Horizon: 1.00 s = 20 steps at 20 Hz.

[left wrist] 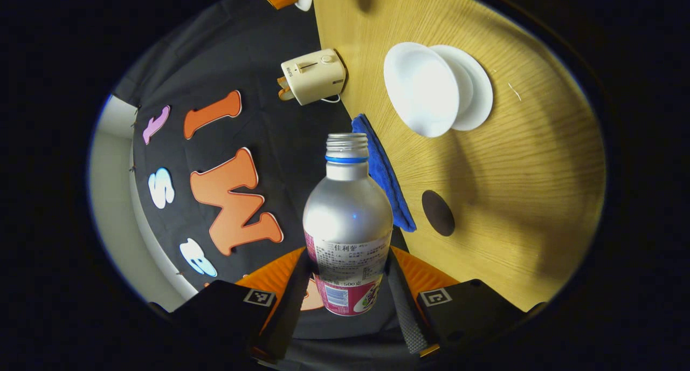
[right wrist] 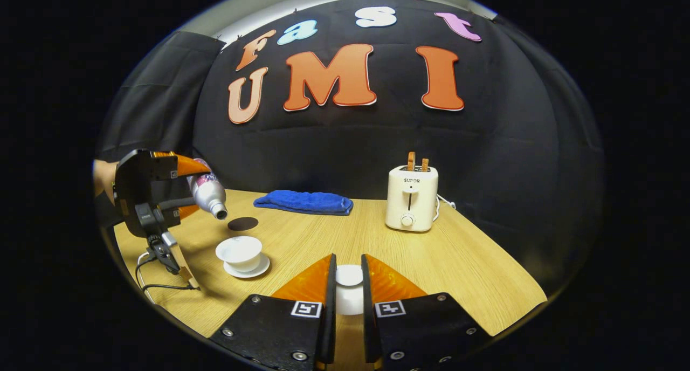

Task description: Open the teacup lid with one hand, grasp the water bottle and pour water into the teacup with the other hand; after pouring, place the water bottle on the coaster and then close the teacup lid.

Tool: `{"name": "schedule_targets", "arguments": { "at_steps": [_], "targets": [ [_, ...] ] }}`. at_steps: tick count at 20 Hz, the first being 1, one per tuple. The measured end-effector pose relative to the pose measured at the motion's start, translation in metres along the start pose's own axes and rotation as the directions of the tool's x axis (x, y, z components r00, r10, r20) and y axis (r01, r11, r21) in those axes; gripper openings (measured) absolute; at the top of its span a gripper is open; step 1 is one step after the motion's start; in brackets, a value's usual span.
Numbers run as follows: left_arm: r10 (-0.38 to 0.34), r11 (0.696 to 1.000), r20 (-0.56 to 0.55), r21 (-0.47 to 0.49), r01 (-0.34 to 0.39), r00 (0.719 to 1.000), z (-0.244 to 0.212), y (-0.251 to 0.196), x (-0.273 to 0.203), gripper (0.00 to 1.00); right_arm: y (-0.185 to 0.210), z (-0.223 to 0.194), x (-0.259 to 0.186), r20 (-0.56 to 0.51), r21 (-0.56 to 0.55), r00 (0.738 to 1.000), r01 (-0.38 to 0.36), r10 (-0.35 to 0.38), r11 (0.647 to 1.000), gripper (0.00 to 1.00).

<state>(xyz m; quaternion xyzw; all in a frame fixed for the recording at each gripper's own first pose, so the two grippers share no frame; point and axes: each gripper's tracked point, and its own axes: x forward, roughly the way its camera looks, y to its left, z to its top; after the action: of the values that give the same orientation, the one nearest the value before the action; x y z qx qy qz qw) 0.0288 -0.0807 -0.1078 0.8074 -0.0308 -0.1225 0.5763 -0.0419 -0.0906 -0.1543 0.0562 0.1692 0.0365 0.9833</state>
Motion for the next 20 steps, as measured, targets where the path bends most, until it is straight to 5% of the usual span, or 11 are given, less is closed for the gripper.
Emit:
{"name": "schedule_targets", "arguments": {
  "at_steps": [2,20],
  "targets": [
    [0.006,1.0,-0.01,0.014,-0.006,1.0,-0.006,0.005,-0.001,0.8,0.003,0.002,-0.002,0.002,-0.011,1.0,-0.008,0.008,1.0,0.22],
    [0.129,0.98,0.006,0.152,-0.128,0.992,-0.014,0.057,-0.008,0.81,0.008,0.008,-0.006,0.01,-0.032,0.999,-0.03,0.03,0.999,0.22]
  ]
}}
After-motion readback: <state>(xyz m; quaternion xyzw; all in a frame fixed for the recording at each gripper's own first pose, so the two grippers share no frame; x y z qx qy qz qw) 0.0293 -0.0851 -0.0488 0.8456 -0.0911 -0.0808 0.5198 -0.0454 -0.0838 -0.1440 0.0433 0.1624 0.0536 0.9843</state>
